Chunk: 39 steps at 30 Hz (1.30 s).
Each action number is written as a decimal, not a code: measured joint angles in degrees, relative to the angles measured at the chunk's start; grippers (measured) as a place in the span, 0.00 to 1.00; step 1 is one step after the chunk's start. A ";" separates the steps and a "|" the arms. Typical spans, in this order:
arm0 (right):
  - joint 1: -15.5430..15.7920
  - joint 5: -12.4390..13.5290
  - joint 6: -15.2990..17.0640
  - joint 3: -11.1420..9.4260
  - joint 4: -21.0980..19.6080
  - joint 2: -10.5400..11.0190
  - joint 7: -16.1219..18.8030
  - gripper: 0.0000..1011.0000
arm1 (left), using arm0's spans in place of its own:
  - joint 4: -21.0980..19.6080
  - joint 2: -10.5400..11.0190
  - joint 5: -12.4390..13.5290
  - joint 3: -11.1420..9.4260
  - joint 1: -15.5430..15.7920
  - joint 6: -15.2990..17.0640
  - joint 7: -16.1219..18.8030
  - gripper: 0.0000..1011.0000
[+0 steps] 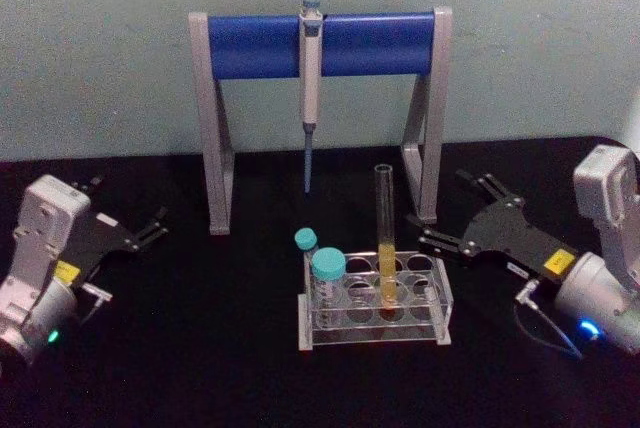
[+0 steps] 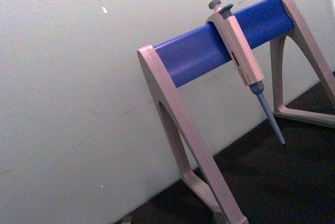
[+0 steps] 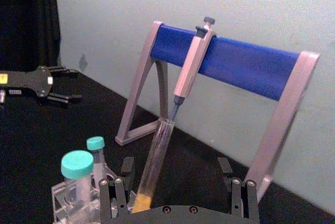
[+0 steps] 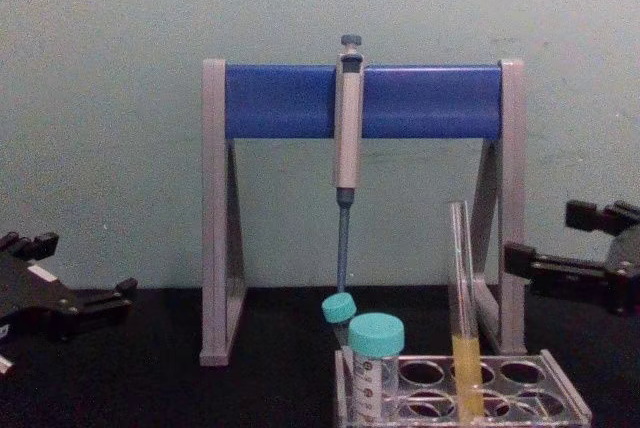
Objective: Pick up the test tube from the test tube rack, shake it, then place it back into the test tube rack.
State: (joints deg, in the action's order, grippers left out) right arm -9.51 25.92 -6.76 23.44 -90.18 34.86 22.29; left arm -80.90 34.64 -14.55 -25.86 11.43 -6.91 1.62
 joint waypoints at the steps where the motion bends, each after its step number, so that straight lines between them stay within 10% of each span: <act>1: -0.22 0.30 0.53 0.03 0.18 -0.34 0.23 0.99 | 0.00 0.00 0.00 0.00 0.00 0.00 0.00 0.99; 15: -4.46 2.57 7.95 0.33 3.94 -6.75 2.11 0.99 | 0.00 0.00 0.00 0.00 0.00 0.00 0.00 0.99; 39: -8.13 2.35 11.98 1.11 10.27 -10.55 4.07 0.99 | 0.00 0.00 0.00 0.00 0.00 0.00 0.00 0.99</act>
State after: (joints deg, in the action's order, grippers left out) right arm -17.64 28.27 5.22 24.55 -79.92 24.31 26.37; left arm -80.90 34.65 -14.55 -25.86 11.43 -6.91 1.62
